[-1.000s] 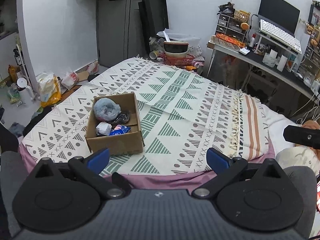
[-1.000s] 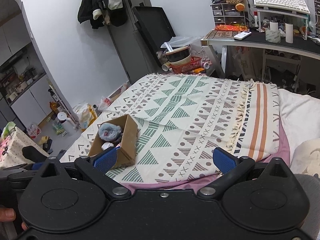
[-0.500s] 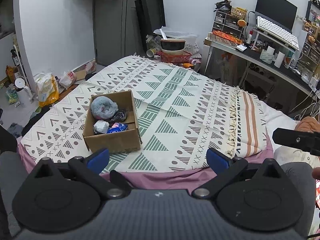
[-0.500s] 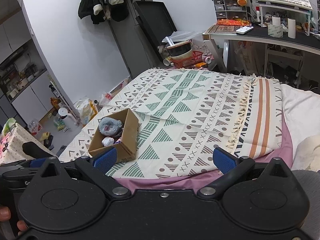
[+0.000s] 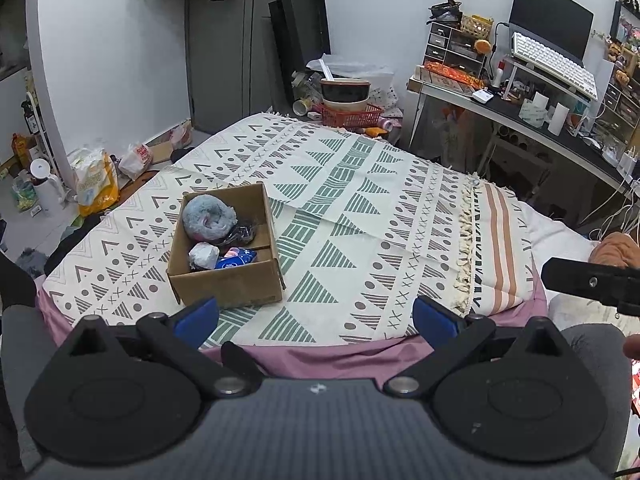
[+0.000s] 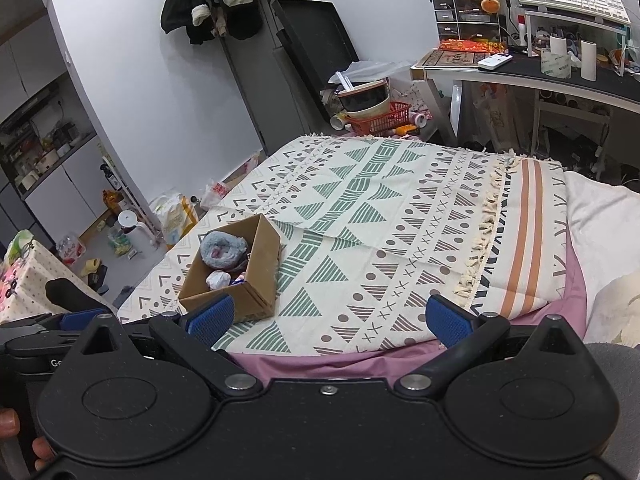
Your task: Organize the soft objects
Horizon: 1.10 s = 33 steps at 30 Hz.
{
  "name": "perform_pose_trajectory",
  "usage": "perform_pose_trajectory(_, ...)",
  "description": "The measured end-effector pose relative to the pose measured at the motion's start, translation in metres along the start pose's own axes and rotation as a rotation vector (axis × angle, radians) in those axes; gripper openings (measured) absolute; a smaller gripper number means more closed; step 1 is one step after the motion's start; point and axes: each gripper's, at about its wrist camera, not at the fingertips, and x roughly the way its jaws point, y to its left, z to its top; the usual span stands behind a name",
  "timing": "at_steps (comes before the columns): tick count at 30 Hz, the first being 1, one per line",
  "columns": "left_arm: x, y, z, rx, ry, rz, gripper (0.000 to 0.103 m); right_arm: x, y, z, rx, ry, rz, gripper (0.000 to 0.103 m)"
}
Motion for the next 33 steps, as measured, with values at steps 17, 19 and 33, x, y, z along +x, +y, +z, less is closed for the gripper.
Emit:
perform_pose_trajectory(17,-0.0015,-0.0019,0.0021,0.005,-0.006,-0.001,0.102,-0.0019,-0.0027,0.0036,0.008,-0.006,-0.006,0.103)
perform_pose_trajectory(19,-0.0017,-0.0022,0.0020,0.003,-0.006,-0.001,0.102,-0.0024,-0.0025,0.0037,0.009,-0.007,-0.005,0.103)
perform_pose_trajectory(33,0.0010,0.0009,0.0011,0.001,-0.004,-0.049,0.102,-0.0026,0.0007,0.0025,0.003,-0.007,-0.033,0.103)
